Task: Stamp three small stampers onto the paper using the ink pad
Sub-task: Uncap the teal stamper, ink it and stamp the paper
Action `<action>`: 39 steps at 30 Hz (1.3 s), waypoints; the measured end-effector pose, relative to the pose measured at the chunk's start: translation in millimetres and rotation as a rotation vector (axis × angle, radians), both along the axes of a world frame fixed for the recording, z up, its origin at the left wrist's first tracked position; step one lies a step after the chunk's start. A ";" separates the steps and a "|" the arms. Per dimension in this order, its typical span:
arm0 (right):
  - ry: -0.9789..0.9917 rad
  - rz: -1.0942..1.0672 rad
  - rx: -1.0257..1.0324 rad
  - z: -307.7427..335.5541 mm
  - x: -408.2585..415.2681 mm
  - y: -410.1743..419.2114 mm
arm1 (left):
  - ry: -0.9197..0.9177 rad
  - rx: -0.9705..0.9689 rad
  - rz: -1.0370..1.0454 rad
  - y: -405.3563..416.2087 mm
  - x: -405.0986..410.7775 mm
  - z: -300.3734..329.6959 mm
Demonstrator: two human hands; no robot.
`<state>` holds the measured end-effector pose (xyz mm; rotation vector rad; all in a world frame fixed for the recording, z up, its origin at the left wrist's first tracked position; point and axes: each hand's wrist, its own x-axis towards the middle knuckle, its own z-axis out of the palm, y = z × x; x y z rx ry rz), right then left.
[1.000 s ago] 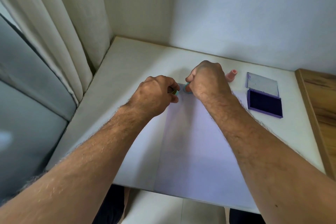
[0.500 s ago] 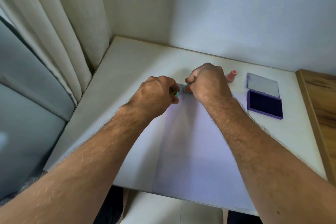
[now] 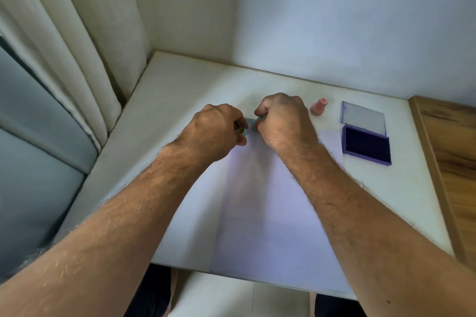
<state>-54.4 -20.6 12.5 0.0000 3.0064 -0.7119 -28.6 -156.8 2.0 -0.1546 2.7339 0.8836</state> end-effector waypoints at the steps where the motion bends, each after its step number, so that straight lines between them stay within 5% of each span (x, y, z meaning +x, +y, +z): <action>1: 0.033 0.021 -0.020 -3.8 4.0 2.8 | 0.001 0.003 0.003 -0.1 0.7 1.0; 8: 0.128 -0.181 -0.494 -2.6 29.2 25.4 | 0.017 0.237 0.144 3.6 3.4 21.0; 17: -0.197 -0.515 -1.211 8.2 64.5 62.4 | -0.082 0.510 0.183 2.1 3.3 24.8; 30: -0.376 -0.536 -1.484 -7.4 38.2 61.2 | -0.131 0.748 0.160 11.3 -8.5 8.0; 39: -0.347 -0.452 -1.433 -10.3 22.6 63.9 | -0.063 0.835 0.182 26.4 -7.7 5.4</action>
